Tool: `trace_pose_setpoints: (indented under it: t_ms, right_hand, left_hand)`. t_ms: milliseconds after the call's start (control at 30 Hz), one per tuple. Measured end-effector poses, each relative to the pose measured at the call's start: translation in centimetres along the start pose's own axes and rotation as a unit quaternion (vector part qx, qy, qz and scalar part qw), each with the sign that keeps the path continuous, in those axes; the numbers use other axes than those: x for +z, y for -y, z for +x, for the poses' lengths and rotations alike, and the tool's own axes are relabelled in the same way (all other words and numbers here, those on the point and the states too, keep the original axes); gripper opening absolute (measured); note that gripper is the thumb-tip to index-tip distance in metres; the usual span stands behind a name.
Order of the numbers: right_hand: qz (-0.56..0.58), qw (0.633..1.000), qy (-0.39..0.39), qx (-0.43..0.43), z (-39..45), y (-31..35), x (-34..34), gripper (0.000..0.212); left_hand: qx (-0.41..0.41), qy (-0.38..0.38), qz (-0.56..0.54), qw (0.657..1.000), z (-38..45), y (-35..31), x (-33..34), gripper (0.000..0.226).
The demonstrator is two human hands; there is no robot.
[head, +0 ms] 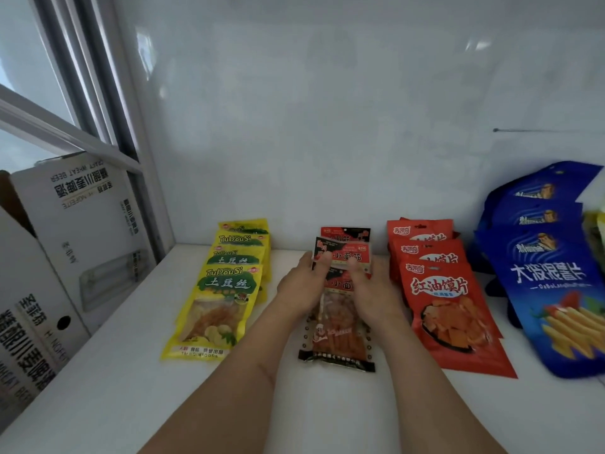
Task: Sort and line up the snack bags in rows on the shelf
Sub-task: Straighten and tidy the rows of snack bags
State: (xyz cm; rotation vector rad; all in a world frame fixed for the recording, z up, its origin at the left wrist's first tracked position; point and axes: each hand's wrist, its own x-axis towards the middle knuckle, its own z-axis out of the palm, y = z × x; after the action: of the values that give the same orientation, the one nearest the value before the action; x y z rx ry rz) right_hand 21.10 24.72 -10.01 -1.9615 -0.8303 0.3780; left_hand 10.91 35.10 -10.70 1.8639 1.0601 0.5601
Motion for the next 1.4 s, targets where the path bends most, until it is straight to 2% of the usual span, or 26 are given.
trace_pose_setpoints:
  t_ms: [33, 133, 233, 400, 500, 600, 767, 933, 1100, 1200, 1300, 1400]
  right_hand:
    - [0.012, 1.0, 0.011, 0.003, 0.0, 0.2, 0.0, 0.06]
    - [0.023, 0.999, 0.023, -0.006, 0.0, 0.7, -0.2, 0.062]
    - [0.042, 0.999, 0.006, 0.006, 0.9, 1.1, -0.4, 0.068]
    - [0.015, 1.0, 0.017, 0.011, 2.7, 1.9, 0.5, 0.083]
    - [0.006, 0.999, 0.038, 0.036, 2.7, 1.6, 1.0, 0.068]
    - [0.026, 0.999, 0.024, 0.039, 3.2, 1.6, 0.9, 0.072]
    - [-0.067, 0.996, 0.032, -0.055, 4.8, 3.4, 0.2, 0.071]
    - [-0.14, 0.983, 0.088, -0.082, 6.6, 3.2, 1.0, 0.067]
    - [-0.138, 0.983, 0.091, -0.073, 7.2, 2.5, 1.8, 0.071]
    - [-0.016, 0.997, 0.067, -0.032, 7.5, 2.6, 1.5, 0.075]
    - [0.083, 0.994, 0.074, -0.009, 7.6, 2.0, 1.3, 0.069]
    - [0.116, 0.988, 0.102, 0.007, 7.8, 1.1, 1.4, 0.087]
  left_hand:
    - [-0.004, 0.005, 0.001, 1.0, -0.8, -0.7, -0.3, 0.118]
    - [-0.005, 0.014, -0.014, 1.0, -3.2, -2.8, -1.4, 0.088]
    - [-0.022, -0.001, -0.017, 1.0, -3.3, -2.4, -1.5, 0.089]
    - [0.02, -0.012, 0.004, 1.0, -3.9, -0.5, -0.1, 0.095]
    - [0.038, -0.003, 0.051, 0.998, -4.5, 0.0, 0.3, 0.091]
    - [0.066, -0.002, 0.084, 0.994, -5.4, -0.3, -0.1, 0.083]
    - [0.099, -0.016, 0.211, 0.972, -6.7, 0.0, 0.1, 0.073]
    - [0.115, 0.004, 0.284, 0.952, -7.6, 0.3, 0.2, 0.07]
    - [0.105, 0.0, 0.271, 0.957, -7.4, 0.6, -0.1, 0.072]
    - [0.064, 0.011, 0.185, 0.981, -6.1, -0.4, -0.4, 0.073]
    - [0.034, -0.018, 0.103, 0.994, -3.7, -1.2, -0.8, 0.077]
    - [0.007, -0.029, 0.073, 0.997, -1.9, -1.1, -0.9, 0.08]
